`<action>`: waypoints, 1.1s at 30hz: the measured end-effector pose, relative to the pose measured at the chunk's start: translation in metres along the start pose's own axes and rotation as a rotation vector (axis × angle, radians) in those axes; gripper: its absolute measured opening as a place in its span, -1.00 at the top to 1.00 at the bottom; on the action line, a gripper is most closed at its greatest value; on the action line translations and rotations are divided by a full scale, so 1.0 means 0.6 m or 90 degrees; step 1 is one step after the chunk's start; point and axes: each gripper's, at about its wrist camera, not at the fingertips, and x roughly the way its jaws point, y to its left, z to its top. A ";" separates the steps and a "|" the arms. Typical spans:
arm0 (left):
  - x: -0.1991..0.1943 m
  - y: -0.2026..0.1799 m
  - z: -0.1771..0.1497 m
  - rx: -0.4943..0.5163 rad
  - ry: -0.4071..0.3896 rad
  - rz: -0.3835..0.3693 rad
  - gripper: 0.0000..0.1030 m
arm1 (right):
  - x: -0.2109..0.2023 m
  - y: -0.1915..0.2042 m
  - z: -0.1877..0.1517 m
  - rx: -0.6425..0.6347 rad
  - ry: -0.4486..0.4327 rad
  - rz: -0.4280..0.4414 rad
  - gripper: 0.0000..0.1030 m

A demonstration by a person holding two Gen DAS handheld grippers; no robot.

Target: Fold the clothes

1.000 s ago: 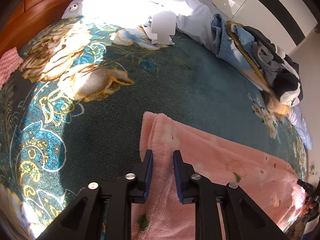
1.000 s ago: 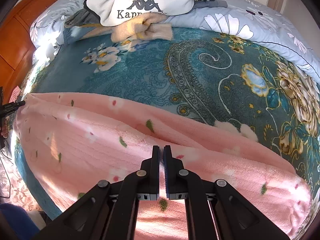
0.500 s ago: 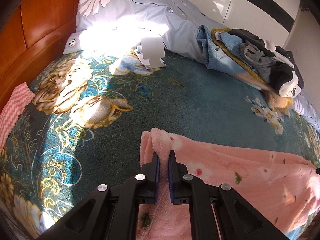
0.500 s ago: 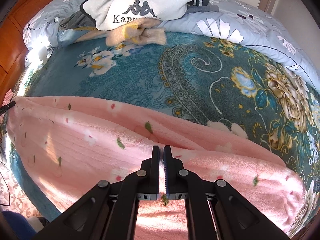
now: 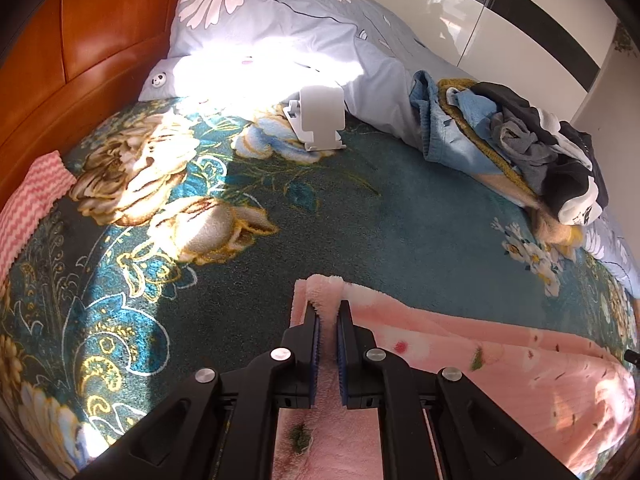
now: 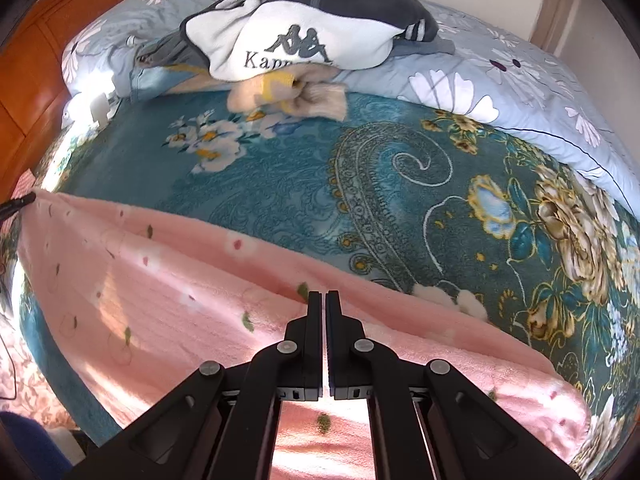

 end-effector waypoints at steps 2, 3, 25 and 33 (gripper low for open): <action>0.003 0.004 0.000 -0.008 0.006 -0.003 0.84 | 0.012 0.001 -0.003 -0.023 0.018 0.010 0.95; 0.003 0.005 0.001 -0.012 0.008 -0.004 0.84 | 0.019 0.001 -0.005 -0.035 0.029 0.025 0.92; -0.031 0.003 0.023 -0.063 -0.043 -0.023 0.84 | 0.019 0.013 -0.017 -0.122 0.017 -0.032 0.93; 0.043 0.012 0.028 -0.078 0.018 0.010 0.80 | 0.089 0.017 -0.003 -0.092 0.067 -0.058 0.93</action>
